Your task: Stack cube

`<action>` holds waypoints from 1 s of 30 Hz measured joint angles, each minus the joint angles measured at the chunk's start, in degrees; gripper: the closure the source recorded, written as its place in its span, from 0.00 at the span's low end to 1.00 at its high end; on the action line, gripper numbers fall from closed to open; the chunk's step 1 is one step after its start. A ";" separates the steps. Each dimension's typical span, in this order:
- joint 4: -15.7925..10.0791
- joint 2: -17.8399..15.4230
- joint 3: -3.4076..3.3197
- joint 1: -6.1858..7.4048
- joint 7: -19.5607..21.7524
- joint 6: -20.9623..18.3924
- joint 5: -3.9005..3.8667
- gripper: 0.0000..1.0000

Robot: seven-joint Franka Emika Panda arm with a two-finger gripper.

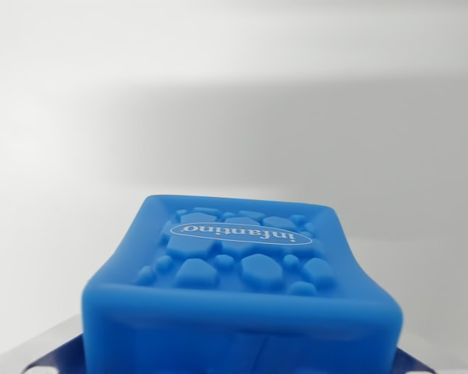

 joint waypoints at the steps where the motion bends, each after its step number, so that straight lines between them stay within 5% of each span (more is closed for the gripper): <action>1: -0.05 -0.36 0.00 0.00 0.00 -0.31 0.00 1.00; 13: -0.38 -3.81 -0.04 0.13 0.18 -3.18 0.00 1.00; 30: -0.88 -3.98 -0.03 3.15 3.31 -3.19 0.00 1.00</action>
